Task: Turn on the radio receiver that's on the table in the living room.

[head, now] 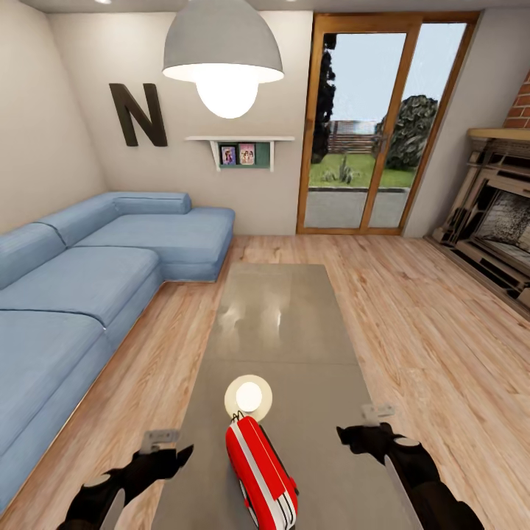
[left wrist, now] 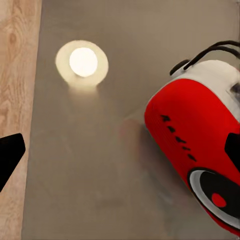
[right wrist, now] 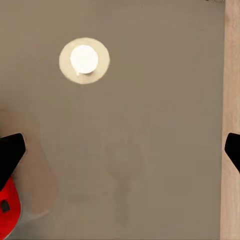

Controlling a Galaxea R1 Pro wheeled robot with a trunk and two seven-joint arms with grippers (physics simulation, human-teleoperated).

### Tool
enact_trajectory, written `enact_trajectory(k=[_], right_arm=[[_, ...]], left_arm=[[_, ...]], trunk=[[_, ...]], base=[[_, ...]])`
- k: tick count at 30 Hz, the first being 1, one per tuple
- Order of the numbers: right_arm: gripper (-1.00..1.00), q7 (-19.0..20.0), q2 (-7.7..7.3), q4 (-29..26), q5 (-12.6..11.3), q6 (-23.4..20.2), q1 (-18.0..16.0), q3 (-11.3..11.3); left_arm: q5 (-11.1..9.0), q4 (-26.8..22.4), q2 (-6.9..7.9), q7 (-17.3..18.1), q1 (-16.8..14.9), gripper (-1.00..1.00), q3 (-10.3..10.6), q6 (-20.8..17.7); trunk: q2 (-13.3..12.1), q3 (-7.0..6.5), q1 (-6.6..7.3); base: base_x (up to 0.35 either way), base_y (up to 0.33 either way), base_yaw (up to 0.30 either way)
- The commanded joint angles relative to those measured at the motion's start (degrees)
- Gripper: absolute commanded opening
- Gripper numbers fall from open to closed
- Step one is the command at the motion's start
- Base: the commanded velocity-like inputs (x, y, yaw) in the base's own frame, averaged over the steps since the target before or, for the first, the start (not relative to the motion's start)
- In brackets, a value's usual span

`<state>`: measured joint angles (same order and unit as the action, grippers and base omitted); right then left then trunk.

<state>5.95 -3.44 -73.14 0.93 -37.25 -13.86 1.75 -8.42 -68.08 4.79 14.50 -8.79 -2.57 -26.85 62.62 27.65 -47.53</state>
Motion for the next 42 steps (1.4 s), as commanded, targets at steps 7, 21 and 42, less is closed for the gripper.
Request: enact_trajectory(k=[7,21,42], right_arm=[[1.00,4.25,0.18,-0.13,-0.03,-0.25,-0.04,1.38],[1.00,5.15,7.62,-0.06,-0.03,-8.28,-0.04,17.05],[1.00,4.38,13.25,1.70,0.01,-11.13,-0.98,21.89]], left_arm=[[-0.99,0.24,0.36,0.94,-0.31,1.00,0.10,-0.06],[-0.54,0.40,2.67,2.26,-0.36,1.00,0.44,-0.48],[-0.66,1.55,2.86,3.79,-0.37,1.00,0.12,-0.40]], trunk=[[0.00,0.00,0.00],[0.00,0.00,0.00],[0.00,0.00,0.00]], base=[[0.000,0.000,0.000],[0.000,0.000,0.000],[0.000,0.000,0.000]])
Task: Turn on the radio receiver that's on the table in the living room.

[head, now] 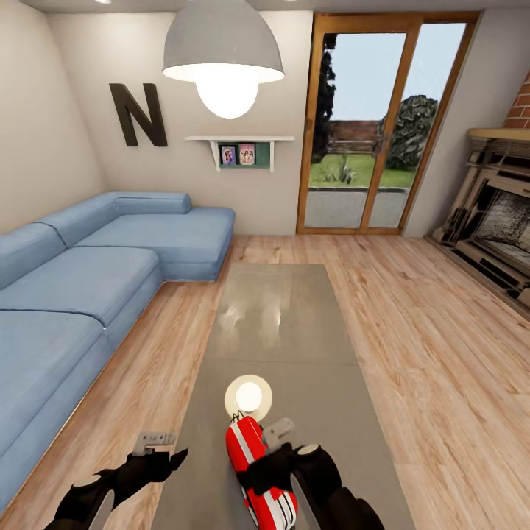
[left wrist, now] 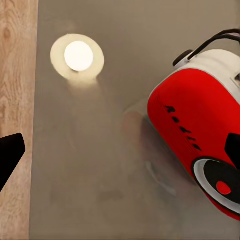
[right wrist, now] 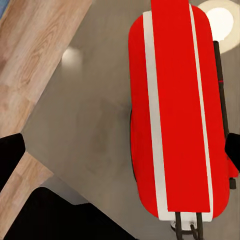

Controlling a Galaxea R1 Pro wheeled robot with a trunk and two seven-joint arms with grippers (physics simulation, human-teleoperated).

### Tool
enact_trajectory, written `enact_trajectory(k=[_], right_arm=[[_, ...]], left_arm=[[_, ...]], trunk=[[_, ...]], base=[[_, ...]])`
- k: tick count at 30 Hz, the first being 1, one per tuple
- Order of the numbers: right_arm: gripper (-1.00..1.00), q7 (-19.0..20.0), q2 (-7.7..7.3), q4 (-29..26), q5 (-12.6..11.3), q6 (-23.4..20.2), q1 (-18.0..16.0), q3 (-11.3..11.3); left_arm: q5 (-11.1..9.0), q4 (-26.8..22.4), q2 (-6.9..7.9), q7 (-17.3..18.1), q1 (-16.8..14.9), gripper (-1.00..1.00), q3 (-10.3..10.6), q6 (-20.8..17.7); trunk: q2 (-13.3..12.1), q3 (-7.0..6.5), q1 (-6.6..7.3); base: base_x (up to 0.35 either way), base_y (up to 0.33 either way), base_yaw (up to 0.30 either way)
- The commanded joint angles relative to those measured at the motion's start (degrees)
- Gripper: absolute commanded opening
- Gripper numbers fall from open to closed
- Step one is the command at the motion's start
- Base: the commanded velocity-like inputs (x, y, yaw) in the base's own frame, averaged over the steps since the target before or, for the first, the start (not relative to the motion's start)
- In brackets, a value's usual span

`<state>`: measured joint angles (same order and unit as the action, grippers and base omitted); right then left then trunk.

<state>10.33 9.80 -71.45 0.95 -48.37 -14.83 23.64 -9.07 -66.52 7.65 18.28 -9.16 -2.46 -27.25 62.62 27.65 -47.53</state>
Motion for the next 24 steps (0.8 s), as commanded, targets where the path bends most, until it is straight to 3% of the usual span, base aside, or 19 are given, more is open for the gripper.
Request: enact_trajectory(k=[1,4,9,10,13,24], right_arm=[[1.00,-0.03,0.03,0.43,-0.02,0.01,-0.35,-0.02],[1.00,-0.12,-0.23,4.69,-0.01,0.37,-3.73,-0.49],[1.00,-0.19,-1.03,5.04,0.24,0.41,-4.58,-2.01],[1.00,-0.25,-1.95,5.17,0.24,0.46,-4.66,-2.58],[1.00,-0.30,-2.63,6.11,0.03,0.78,-5.45,-3.12],[1.00,-0.31,-2.36,11.88,-0.09,4.52,-6.63,-3.30]], left_arm=[[0.00,0.02,0.00,0.00,-0.01,1.00,0.00,0.00],[-0.05,0.26,0.00,0.00,0.01,1.00,0.00,0.00],[0.08,1.00,-0.07,0.00,0.01,1.00,0.00,0.15],[0.09,1.08,-0.07,0.00,0.00,1.00,0.00,0.17],[0.10,1.11,-0.14,-0.03,0.01,1.00,0.00,0.17],[0.02,1.22,-0.18,-0.09,0.02,1.00,0.00,0.25]], trunk=[[0.00,0.00,0.00],[0.00,0.00,0.00],[0.00,0.00,0.00],[0.00,0.00,0.00],[0.00,0.00,0.00],[0.00,0.00,0.00]], base=[[0.000,0.000,0.000],[0.000,0.000,0.000],[0.000,0.000,0.000],[0.000,0.000,0.000],[0.000,0.000,0.000],[0.000,0.000,0.000]])
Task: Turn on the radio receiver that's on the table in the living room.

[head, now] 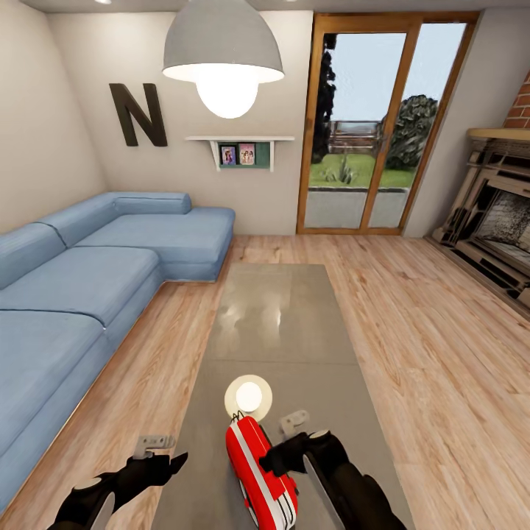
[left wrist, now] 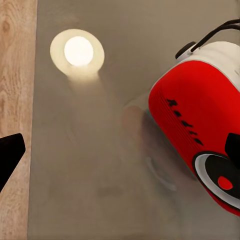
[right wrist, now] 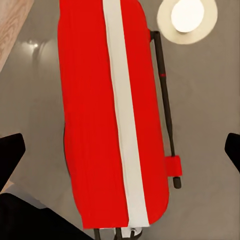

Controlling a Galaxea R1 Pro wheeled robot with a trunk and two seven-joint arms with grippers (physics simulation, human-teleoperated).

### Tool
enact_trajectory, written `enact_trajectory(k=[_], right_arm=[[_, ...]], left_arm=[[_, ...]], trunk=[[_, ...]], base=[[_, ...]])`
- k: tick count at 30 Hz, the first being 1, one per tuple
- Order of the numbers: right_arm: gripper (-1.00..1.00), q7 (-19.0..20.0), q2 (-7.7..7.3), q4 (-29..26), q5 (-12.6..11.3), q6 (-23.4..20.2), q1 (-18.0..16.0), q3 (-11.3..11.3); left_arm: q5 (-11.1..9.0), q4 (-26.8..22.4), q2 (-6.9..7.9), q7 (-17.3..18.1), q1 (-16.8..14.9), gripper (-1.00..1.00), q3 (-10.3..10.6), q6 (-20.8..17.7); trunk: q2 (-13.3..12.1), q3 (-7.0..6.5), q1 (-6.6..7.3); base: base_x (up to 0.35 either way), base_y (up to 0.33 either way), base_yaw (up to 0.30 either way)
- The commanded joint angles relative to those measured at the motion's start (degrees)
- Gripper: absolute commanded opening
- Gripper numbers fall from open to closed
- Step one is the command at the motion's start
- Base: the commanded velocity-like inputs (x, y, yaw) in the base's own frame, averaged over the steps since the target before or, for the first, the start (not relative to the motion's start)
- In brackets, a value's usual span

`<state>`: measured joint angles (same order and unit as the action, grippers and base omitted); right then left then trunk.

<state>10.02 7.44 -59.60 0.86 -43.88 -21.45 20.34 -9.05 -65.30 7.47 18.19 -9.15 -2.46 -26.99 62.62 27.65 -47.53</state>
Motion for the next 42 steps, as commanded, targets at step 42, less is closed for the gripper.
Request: enact_trajectory(k=[42], right_arm=[[1.00,0.49,2.56,20.10,0.13,12.84,-5.61,0.29]], left_arm=[[-0.09,0.15,0.00,0.00,0.00,1.00,0.00,0.28]], trunk=[[0.00,0.00,0.00]], base=[[0.000,0.000,0.000]])
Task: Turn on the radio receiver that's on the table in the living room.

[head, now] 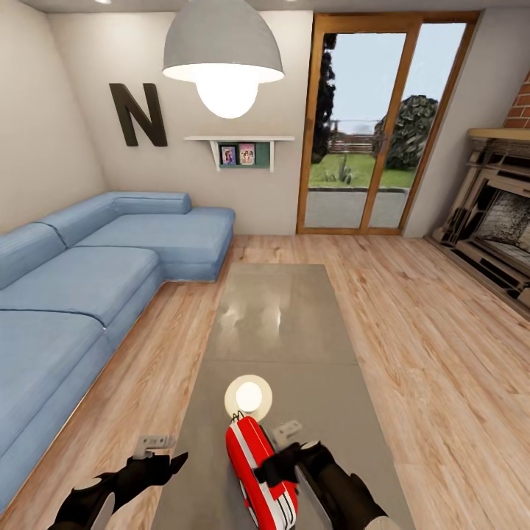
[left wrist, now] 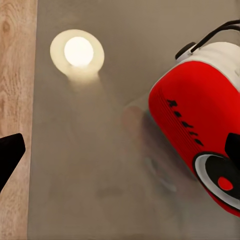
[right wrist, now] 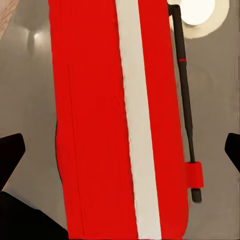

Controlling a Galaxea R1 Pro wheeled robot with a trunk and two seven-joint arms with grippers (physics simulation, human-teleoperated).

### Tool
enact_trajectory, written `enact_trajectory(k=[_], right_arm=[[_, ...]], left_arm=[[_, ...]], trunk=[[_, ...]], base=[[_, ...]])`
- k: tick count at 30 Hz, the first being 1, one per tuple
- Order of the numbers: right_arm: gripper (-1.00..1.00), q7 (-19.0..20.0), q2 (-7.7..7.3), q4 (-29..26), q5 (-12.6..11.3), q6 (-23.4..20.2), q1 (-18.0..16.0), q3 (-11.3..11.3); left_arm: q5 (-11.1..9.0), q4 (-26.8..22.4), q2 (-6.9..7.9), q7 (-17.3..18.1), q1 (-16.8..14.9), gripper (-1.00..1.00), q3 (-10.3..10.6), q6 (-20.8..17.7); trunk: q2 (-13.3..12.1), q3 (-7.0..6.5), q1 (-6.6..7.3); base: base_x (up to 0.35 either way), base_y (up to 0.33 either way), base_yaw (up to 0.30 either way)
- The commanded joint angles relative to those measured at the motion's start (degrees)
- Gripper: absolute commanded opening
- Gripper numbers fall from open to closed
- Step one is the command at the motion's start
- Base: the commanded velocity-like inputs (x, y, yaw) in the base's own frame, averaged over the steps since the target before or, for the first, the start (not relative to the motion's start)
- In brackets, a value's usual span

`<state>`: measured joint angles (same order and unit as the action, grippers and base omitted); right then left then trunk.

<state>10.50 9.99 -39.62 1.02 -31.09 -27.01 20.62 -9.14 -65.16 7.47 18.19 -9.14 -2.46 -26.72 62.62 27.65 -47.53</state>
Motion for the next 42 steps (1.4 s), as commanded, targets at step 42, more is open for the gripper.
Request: enact_trajectory(k=[42], right_arm=[[1.00,0.27,0.01,9.30,-0.13,6.64,-1.38,0.35]], left_arm=[[0.17,0.65,0.08,0.00,-0.01,1.00,0.00,0.09]], trunk=[[0.00,0.00,0.00]], base=[[0.000,0.000,0.000]])
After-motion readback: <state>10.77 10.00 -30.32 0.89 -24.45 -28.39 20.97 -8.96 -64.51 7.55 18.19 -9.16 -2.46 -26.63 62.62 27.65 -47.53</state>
